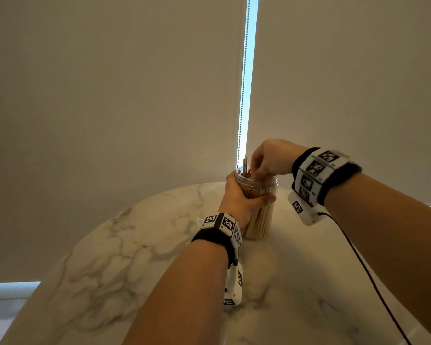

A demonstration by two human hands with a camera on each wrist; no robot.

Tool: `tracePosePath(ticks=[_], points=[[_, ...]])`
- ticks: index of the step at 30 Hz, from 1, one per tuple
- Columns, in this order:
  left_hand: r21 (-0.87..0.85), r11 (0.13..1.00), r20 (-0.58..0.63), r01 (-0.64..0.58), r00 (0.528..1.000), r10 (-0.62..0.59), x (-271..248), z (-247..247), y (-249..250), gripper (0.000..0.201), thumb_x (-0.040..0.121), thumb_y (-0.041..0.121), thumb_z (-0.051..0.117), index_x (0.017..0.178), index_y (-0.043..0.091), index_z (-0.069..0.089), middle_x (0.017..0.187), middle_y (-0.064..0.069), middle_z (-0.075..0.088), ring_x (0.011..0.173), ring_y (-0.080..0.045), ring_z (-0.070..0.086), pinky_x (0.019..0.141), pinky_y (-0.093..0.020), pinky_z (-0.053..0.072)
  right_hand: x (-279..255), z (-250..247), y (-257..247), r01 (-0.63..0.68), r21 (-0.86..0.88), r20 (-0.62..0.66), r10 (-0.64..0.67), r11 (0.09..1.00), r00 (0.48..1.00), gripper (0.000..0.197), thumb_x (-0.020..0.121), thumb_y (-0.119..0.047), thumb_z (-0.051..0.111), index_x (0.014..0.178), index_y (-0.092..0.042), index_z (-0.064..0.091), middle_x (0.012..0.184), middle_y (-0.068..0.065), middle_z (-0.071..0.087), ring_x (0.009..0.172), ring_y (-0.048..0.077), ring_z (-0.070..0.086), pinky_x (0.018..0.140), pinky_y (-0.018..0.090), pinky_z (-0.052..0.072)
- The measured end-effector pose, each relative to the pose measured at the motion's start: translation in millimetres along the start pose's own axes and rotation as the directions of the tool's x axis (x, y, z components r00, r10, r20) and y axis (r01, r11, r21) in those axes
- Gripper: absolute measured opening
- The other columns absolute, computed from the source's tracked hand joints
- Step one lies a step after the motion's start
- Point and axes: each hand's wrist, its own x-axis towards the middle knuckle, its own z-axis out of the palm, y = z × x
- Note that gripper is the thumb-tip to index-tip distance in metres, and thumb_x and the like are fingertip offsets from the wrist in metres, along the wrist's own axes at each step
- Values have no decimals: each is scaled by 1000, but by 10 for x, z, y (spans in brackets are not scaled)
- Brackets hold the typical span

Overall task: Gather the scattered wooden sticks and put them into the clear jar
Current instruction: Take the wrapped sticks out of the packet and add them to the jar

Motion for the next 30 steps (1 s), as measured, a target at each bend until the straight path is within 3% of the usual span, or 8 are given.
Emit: tracePosePath(ticks=[2,5,9,12,16,22,25,30], points=[[-10,1000,3,5,1000,-5,-15,1,8,107,59,31,95,144,34,29,129,5,58,117,-16,59,98,-40,53,3,68,-3,12,-84,-11,-13,996,1000,7,82,-31,79,79,-26,76,79,-8,70,81,12,66,66,23,49],[-9,1000,0,8,1000,-8,-18,4,21,104,63,26,94,144,32,29,129,5,57,118,-16,58,99,-38,51,11,25,-9,16,10,-51,-16,1000,999,20,84,-41,76,84,-21,75,78,-5,72,70,10,68,61,22,51],[15,1000,-8,12,1000,-12,-33,4,30,106,62,29,94,145,30,29,132,6,55,121,-16,55,98,-34,50,57,72,-43,153,-42,-205,-158,987,966,22,87,-32,74,108,-25,69,102,-6,62,86,11,60,72,24,44],[28,999,-8,24,1000,-24,-43,3,51,103,65,26,93,145,29,27,130,6,55,118,-15,55,85,-24,47,97,188,-55,178,-112,-189,-197,978,962,8,90,-22,68,96,-23,73,96,-8,67,92,12,61,65,17,39],[42,999,-6,34,999,-34,-41,6,55,102,68,25,91,146,30,26,130,5,54,117,-16,55,78,-19,44,118,261,-33,95,-194,-186,-132,976,974,8,90,-27,69,82,-24,70,93,-5,69,84,13,60,69,23,43],[31,999,-11,17,1000,-17,-21,0,19,105,64,27,93,145,32,27,131,5,54,120,-17,55,93,-31,48,104,84,-69,62,-163,3,-62,985,998,11,89,-32,70,95,-25,77,96,-9,68,89,12,61,73,26,49],[16,1000,-15,10,1000,-10,-13,0,-5,104,63,25,94,144,30,29,130,4,56,118,-16,57,90,-27,49,76,80,-66,22,-255,-18,-27,967,999,7,87,-26,74,92,-24,77,93,-6,72,88,13,65,78,28,55],[16,1000,-12,12,1000,-12,-9,-4,-17,107,59,30,95,143,32,30,130,4,57,120,-17,57,101,-38,50,52,9,-98,-3,-210,-64,-11,978,998,6,90,-21,70,92,-20,76,82,-7,73,75,8,67,71,24,55]])
